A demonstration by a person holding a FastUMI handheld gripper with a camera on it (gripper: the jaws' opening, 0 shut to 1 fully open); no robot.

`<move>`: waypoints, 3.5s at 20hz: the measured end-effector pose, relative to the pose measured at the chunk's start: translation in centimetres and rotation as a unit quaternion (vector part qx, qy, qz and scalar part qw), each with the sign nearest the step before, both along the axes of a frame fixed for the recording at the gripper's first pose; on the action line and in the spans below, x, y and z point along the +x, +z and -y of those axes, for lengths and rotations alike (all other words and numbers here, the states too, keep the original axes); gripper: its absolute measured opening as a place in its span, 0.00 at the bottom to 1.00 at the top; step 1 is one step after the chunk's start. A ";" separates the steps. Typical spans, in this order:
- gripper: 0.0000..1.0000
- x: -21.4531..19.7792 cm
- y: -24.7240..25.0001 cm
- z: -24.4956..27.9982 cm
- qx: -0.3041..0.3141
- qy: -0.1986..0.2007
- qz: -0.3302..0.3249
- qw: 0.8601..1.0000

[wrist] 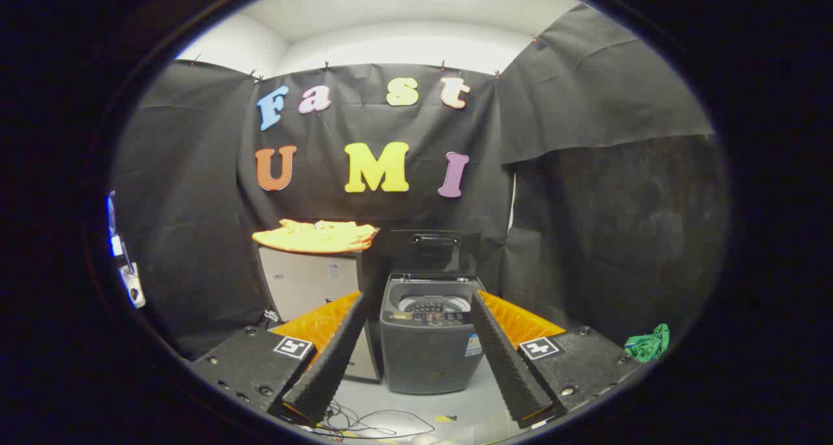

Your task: Put the clothes into the washing machine and then close the washing machine lid.

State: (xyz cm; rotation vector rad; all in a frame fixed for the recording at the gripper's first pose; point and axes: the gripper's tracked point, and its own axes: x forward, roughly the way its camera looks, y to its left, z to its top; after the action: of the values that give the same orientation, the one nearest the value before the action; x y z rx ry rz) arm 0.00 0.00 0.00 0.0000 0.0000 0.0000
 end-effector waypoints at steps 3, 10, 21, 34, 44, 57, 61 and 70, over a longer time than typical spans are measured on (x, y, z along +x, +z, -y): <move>1.00 0.1 -0.2 0.0 0.000 -0.001 -0.002 1.000; 1.00 0.3 -0.3 -0.6 0.000 -0.005 -0.003 1.000; 1.00 3.5 4.1 -2.4 -0.009 -0.012 0.012 1.000; 1.00 18.7 17.8 -11.5 -0.010 0.041 0.035 0.998; 1.00 34.0 21.9 -24.2 -0.013 0.115 -0.017 0.993; 1.00 51.4 8.7 -32.8 -0.026 0.107 -0.218 0.970; 1.00 54.5 3.7 -32.7 -0.044 0.081 -0.261 0.961; 1.00 54.7 3.1 -32.8 -0.064 0.074 -0.305 0.947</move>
State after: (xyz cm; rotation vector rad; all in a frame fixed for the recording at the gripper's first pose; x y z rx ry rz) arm 54.67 32.84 3.14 -0.1308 0.6200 0.1509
